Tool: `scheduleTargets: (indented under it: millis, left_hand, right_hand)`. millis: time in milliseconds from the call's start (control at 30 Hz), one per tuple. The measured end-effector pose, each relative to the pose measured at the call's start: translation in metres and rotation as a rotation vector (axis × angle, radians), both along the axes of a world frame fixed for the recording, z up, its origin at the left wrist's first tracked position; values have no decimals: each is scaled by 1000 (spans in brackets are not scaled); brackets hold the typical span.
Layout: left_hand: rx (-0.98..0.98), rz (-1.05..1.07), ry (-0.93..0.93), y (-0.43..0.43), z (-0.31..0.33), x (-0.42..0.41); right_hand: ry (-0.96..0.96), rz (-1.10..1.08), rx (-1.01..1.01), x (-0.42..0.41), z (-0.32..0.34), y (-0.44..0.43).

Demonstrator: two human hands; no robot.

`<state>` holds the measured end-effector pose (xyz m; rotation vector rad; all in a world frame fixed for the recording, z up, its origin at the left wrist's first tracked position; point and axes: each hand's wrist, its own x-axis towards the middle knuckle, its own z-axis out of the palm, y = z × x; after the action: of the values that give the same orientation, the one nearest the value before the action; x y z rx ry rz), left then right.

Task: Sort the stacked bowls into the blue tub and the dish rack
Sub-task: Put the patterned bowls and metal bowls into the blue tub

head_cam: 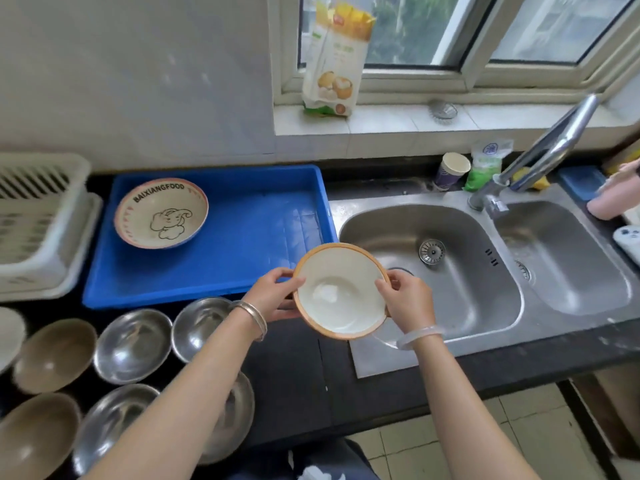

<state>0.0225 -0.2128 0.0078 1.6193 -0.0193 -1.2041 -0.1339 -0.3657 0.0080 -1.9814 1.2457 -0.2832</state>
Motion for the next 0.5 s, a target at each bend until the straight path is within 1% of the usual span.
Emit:
scheduleTargets:
  millis: [133, 233, 367, 500]
  left_hand:
    - [-84, 236, 19, 36, 6, 32]
    - [-170, 446, -26, 56, 6, 56]
    - [-184, 656, -131, 77, 4, 99]
    - [-145, 757, -220, 95, -3, 147]
  right_hand:
    - [-22, 96, 20, 62, 9, 13]
    - [-73, 140, 66, 113, 10, 24]
    - [-118, 225, 124, 182, 11, 46]
    - [-82, 331, 145, 249, 14, 67]
